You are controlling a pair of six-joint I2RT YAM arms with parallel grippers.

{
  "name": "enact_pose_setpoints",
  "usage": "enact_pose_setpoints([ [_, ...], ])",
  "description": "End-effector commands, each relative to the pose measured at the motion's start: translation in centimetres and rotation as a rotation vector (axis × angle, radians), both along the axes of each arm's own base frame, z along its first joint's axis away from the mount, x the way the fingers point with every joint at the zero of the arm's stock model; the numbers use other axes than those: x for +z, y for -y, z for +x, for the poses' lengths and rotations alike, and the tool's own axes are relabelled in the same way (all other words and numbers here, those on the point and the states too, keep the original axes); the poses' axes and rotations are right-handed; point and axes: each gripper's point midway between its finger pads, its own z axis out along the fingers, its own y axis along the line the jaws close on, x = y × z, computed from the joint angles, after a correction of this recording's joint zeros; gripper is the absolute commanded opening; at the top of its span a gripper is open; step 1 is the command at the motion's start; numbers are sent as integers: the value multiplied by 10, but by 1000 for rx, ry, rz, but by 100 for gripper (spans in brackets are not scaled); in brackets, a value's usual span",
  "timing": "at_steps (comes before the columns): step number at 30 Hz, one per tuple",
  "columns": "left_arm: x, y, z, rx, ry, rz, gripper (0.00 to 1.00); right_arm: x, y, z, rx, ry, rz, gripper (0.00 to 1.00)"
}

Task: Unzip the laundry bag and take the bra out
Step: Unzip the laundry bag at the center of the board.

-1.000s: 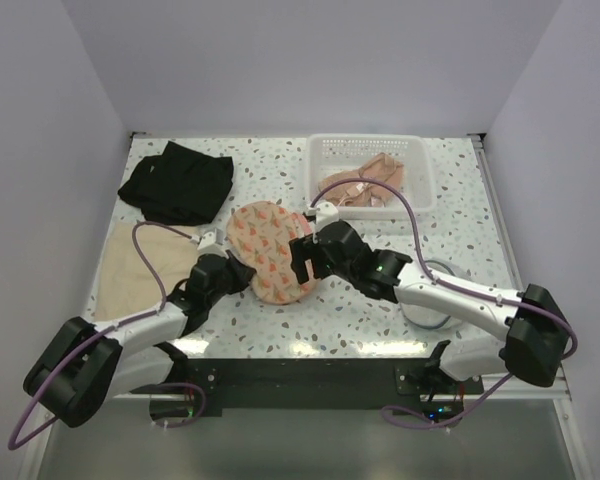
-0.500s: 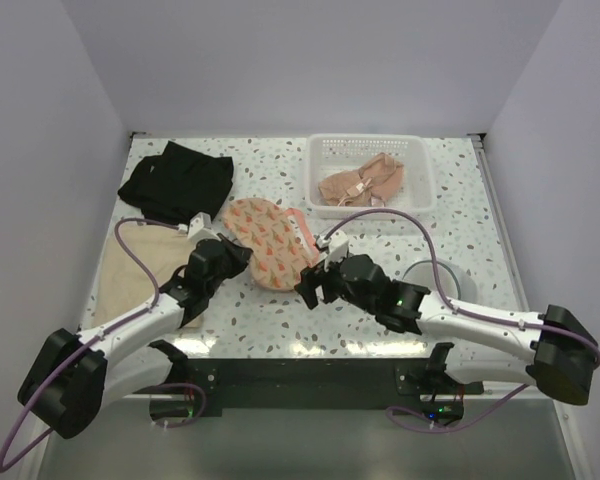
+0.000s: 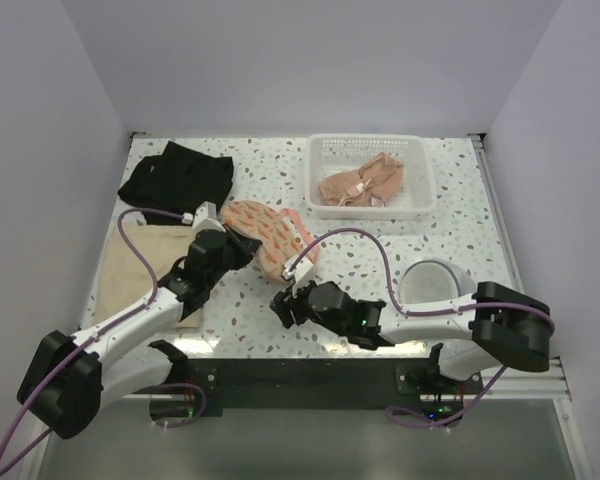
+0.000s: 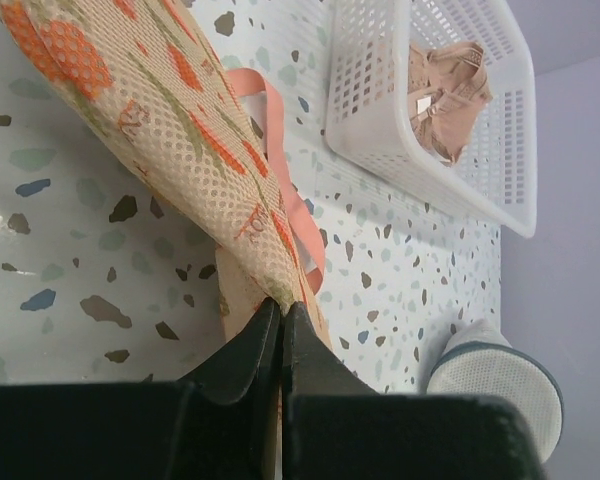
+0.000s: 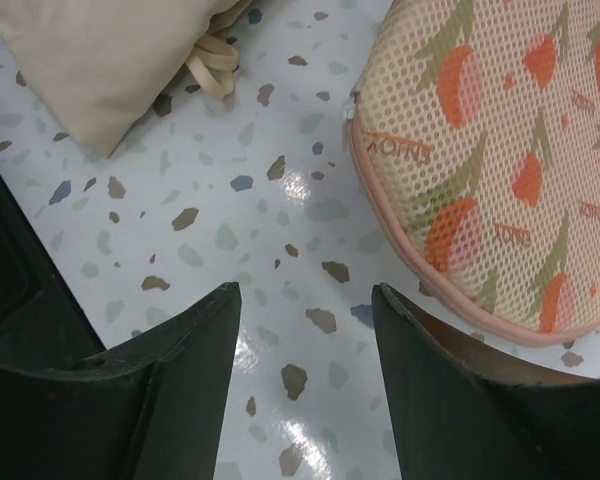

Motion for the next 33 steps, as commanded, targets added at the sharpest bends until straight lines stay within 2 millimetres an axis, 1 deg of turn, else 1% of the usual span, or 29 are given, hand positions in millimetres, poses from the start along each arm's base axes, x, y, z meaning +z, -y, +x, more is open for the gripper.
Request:
enact_pose_setpoints([
  [1, 26, 13, -1, -59, 40, -49, 0, 27, -14, 21, -66, 106, 128, 57],
  [2, 26, 13, -2, -57, 40, -49, 0, 21, -16, 21, -65, 101, 121, 56],
  [4, 27, 10, -2, -50, 40, -41, 0, 23, -20, 21, -61, 100, 156, 54],
  [5, 27, 10, -2, -48, 40, -42, 0, 19, -22, 21, -64, 95, 158, 53],
  [7, 28, 9, -3, -47, 42, -42, 0, 25, -28, 22, -61, 97, 196, 52],
  [12, 27, 9, -3, -46, 41, -37, 0, 18, -39, 25, -70, 85, 224, 52],
  [13, 27, 9, -3, -48, 42, -38, 0, 19, -40, 25, -68, 86, 230, 52],
  [15, 27, 9, -3, -48, 39, -37, 0, 19, -40, 26, -77, 82, 244, 52],
  [18, 26, 8, -4, -46, 41, -37, 0, 18, -33, 32, -123, 90, 255, 53],
  [22, 20, 8, -8, -54, 27, -40, 0, 24, -31, 39, -161, 109, 266, 54],
  [26, 15, 7, -11, -57, 18, -39, 0, 25, -26, 53, -208, 98, 271, 53],
  [27, 16, 7, -12, -58, 21, -43, 0, 25, -24, 55, -219, 94, 275, 53],
  [30, 15, 7, -14, -59, 20, -44, 0, 30, -21, 62, -240, 96, 289, 52],
  [33, 10, 8, -16, -67, 10, -45, 0, 37, -24, 64, -233, 102, 306, 52],
])
